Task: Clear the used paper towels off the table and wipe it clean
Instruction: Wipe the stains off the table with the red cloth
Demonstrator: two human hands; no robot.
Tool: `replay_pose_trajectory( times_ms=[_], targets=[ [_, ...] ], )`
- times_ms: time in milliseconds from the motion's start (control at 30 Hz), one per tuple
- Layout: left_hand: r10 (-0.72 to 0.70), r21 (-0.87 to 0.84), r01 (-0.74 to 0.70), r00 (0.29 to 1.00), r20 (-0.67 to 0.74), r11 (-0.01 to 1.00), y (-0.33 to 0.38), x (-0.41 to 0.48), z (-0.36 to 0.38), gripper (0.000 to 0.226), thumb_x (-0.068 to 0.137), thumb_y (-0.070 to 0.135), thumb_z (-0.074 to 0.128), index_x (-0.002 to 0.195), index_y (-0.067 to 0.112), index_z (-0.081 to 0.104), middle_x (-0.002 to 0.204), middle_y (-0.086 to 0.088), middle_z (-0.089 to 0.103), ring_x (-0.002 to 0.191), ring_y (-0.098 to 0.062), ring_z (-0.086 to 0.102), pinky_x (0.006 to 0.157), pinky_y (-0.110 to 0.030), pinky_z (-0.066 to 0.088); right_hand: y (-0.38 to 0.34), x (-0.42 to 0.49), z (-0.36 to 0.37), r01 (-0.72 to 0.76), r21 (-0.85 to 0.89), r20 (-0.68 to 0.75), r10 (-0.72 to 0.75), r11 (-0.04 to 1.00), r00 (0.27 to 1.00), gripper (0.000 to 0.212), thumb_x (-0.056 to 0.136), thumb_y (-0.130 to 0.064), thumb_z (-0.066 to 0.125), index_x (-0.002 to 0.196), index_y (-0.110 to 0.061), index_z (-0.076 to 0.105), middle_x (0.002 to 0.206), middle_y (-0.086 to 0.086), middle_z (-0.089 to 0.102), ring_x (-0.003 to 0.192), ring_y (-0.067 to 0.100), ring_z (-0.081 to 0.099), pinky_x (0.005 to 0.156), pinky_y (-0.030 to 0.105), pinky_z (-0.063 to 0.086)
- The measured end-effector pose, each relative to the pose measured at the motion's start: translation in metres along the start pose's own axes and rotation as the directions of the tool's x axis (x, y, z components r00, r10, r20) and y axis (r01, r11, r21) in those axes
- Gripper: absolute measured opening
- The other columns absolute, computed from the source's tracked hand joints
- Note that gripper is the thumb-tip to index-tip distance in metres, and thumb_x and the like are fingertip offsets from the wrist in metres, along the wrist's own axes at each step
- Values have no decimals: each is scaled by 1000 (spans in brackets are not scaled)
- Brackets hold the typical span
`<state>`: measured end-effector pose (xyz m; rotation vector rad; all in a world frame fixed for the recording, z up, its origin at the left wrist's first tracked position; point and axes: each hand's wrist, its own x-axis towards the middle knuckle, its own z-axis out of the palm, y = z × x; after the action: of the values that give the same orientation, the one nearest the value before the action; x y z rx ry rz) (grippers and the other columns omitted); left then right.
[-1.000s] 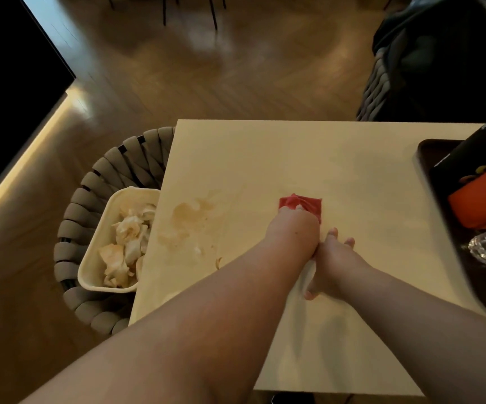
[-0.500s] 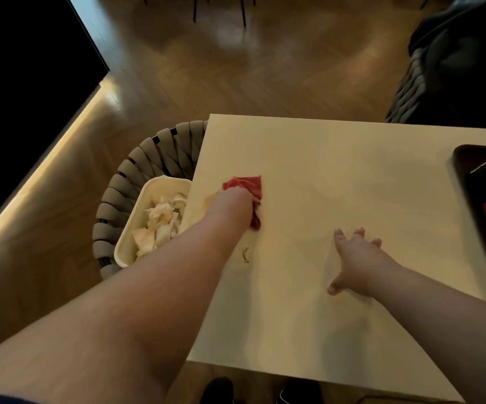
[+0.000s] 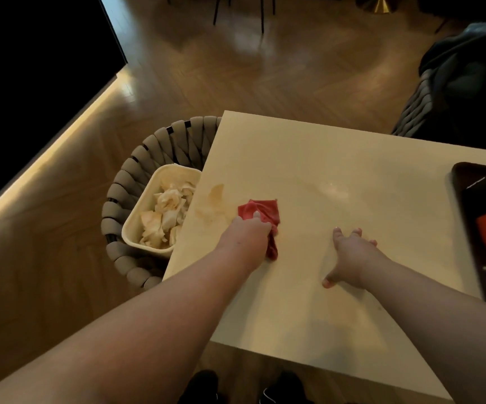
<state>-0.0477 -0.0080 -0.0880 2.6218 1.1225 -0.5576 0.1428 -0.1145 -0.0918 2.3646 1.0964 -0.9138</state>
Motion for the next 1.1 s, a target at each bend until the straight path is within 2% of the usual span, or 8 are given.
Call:
replay_pose_trajectory(
  times_ms=[267, 433, 600, 700, 800, 933, 1000, 1100],
  targets=[
    [130, -149, -132, 991, -24, 980, 11, -46, 20, 56, 100, 20, 59, 152, 31, 42, 168, -4, 19, 134, -36, 40, 108, -42, 43, -24, -23, -3, -30, -87, -106, 21, 996, 994, 128, 64, -49, 92, 161, -21, 14, 162, 15, 19, 148, 46, 18, 113, 62, 34],
    [-193, -536, 14, 940, -281, 844, -40, -100, 21, 47, 103, 20, 53, 149, 30, 50, 161, 3, 38, 146, -25, 31, 118, -41, 31, -82, -47, 14, 467, -78, -89, -473, 881, 877, 94, 92, -35, 70, 164, -23, 11, 170, 2, 4, 156, 29, 2, 124, 44, 14],
    [-520, -580, 427, 854, 6, 694, -101, -143, 41, 52, 90, 29, 73, 138, 26, 55, 141, 1, 54, 129, -27, 50, 102, -48, 52, -115, -44, 13, 447, -175, -93, -467, 877, 880, 69, 96, -14, 57, 159, -26, 32, 162, -2, 25, 143, 29, 38, 114, 41, 40],
    [-497, -479, 529, 843, 205, 700, -111, -146, 47, 47, 87, 22, 76, 131, 20, 58, 116, 1, 61, 102, -18, 62, 85, -39, 60, -122, -45, 1, 405, -125, -117, -419, 906, 900, 47, 81, -11, 71, 126, -21, 65, 132, 1, 50, 105, 23, 61, 86, 36, 57],
    [-433, -385, 550, 830, 351, 741, -104, -144, 57, 72, 93, 22, 71, 155, 18, 36, 122, -2, 57, 104, -17, 60, 90, -31, 55, -121, -54, -5, 348, -67, -103, -354, 935, 930, 17, 80, -13, 72, 93, -20, 65, 86, -3, 61, 71, 15, 62, 52, 23, 43],
    [-428, -294, 550, 816, 390, 782, -103, -135, 65, 99, 92, 27, 72, 162, 11, 5, 141, -12, 47, 123, -26, 55, 99, -38, 52, -124, -76, 22, 338, -168, -67, -353, 926, 933, 62, 91, -26, 69, 148, -25, 44, 123, 3, 60, 96, 16, 64, 75, 27, 58],
    [-427, -272, 538, 823, 374, 798, -107, -128, 67, 89, 92, 25, 72, 160, 8, 18, 128, -9, 53, 116, -23, 57, 97, -35, 50, -134, -89, 44, 330, -173, -30, -340, 928, 940, 83, 94, -26, 66, 162, -26, 19, 159, 9, 35, 127, 25, 55, 98, 37, 55],
    [-455, -324, 608, 776, 437, 725, -108, -123, 65, 57, 92, 20, 73, 143, 11, 49, 85, 3, 44, 82, -13, 55, 79, -30, 48, -161, -106, 69, 323, -134, 67, -317, 937, 946, 100, 94, -23, 68, 162, -29, -5, 170, 7, -9, 146, 33, 35, 109, 46, 47]
  ],
)
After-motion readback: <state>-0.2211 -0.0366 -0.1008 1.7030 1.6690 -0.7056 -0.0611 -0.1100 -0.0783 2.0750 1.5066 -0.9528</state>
